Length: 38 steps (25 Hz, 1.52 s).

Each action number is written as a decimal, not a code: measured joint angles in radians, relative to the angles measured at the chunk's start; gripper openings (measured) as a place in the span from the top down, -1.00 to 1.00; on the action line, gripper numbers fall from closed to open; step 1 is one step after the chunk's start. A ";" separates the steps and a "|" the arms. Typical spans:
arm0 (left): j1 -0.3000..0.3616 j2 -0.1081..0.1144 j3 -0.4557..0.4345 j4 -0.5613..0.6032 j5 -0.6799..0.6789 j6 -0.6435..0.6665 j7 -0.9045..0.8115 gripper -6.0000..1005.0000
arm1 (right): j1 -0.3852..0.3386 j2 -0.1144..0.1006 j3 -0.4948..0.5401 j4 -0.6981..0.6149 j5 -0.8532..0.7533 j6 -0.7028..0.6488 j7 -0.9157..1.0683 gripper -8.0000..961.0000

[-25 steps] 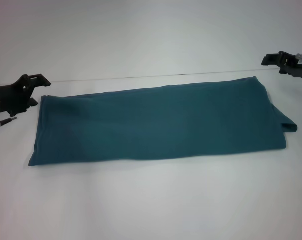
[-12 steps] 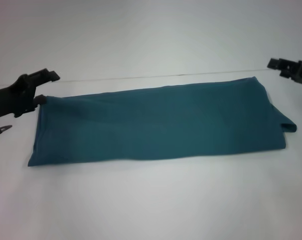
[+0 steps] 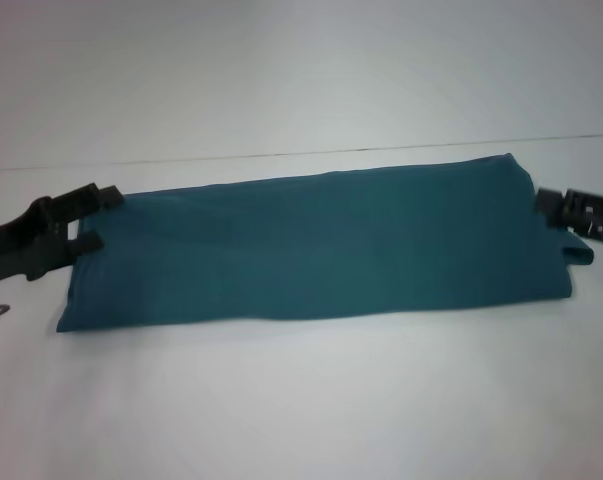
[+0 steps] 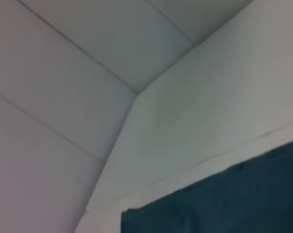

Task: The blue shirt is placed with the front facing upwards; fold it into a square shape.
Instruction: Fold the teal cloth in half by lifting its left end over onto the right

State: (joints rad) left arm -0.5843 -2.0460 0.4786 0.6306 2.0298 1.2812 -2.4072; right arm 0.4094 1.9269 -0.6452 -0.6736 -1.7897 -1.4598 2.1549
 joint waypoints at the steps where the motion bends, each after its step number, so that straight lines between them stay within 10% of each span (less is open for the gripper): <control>1: 0.003 -0.002 -0.001 -0.007 -0.004 -0.006 0.000 -0.69 | -0.005 0.000 0.000 0.009 -0.001 -0.010 -0.001 -0.31; 14: -0.035 -0.074 0.010 -0.083 -0.013 -0.275 0.010 -0.68 | -0.031 0.012 0.001 0.063 -0.003 -0.018 -0.016 -0.31; 30: 0.007 -0.076 0.023 -0.100 0.014 -0.305 0.014 -0.68 | -0.037 0.015 0.001 0.079 -0.002 -0.022 -0.016 -0.31; 38: -0.002 -0.036 0.127 0.016 0.025 -0.213 0.246 -0.68 | -0.030 0.011 0.001 0.079 -0.002 -0.016 -0.029 -0.31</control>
State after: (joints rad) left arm -0.5864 -2.0817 0.6051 0.6465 2.0545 1.0684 -2.1613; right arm 0.3791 1.9374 -0.6443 -0.5951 -1.7916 -1.4762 2.1258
